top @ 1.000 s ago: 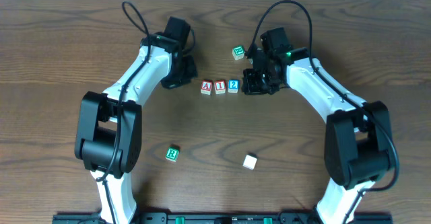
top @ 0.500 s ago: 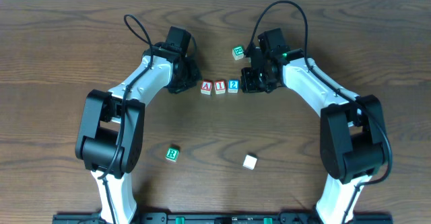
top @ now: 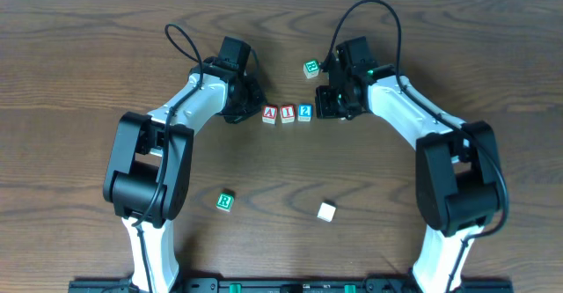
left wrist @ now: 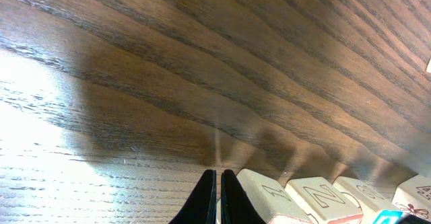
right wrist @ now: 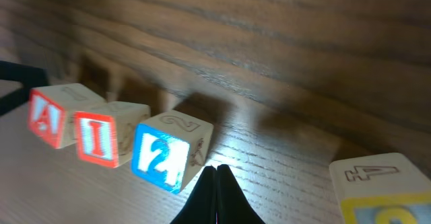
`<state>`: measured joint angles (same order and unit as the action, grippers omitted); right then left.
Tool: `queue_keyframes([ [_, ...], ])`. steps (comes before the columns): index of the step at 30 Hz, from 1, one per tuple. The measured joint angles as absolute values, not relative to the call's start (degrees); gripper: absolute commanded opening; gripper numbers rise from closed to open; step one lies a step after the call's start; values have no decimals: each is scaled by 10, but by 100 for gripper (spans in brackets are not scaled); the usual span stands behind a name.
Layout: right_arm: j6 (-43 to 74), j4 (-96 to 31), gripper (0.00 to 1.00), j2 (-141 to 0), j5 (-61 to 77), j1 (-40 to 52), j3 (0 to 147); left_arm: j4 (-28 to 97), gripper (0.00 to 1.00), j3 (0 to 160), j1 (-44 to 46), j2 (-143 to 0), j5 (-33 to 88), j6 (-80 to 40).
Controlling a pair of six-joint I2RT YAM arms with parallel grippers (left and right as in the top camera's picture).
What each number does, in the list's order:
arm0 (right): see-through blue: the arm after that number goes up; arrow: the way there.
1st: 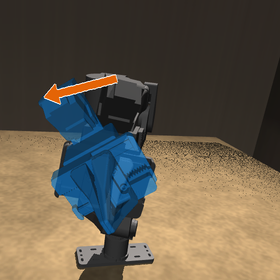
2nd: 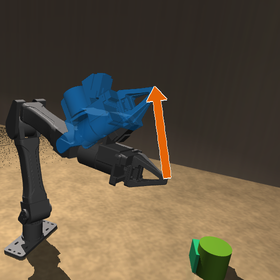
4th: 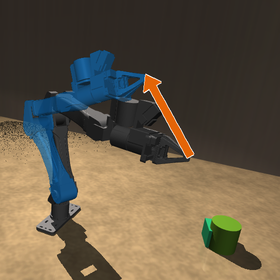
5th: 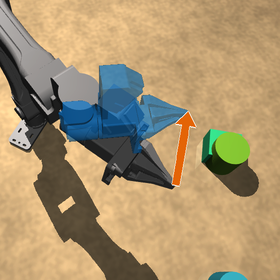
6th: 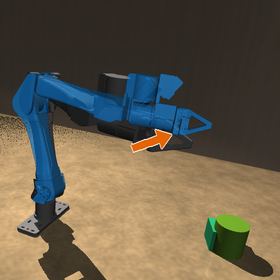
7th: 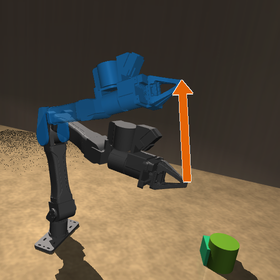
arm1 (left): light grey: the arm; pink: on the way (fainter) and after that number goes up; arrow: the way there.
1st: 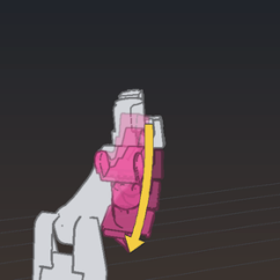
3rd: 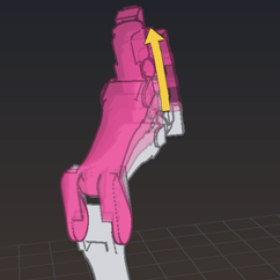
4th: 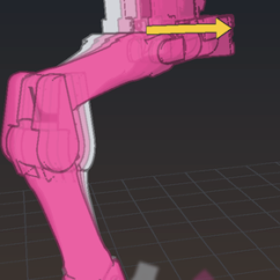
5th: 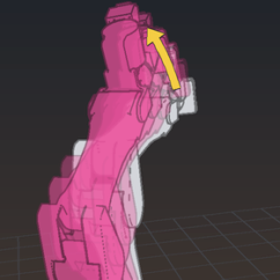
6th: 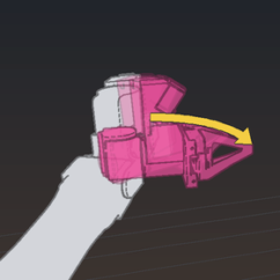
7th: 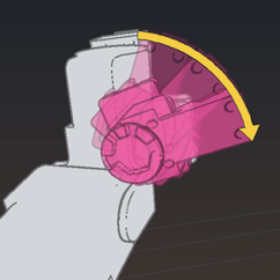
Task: Spell out Ai2
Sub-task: 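Push the three blocks together from both sides with both grippers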
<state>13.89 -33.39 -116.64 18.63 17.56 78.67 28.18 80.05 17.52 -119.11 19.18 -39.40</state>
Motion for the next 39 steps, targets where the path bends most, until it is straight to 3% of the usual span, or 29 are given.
queue_keyframes([
  [39, 151, -303, 1, -1185, 210, 194, 787, 283, 6, 801, 191, -1191, 206, -435],
])
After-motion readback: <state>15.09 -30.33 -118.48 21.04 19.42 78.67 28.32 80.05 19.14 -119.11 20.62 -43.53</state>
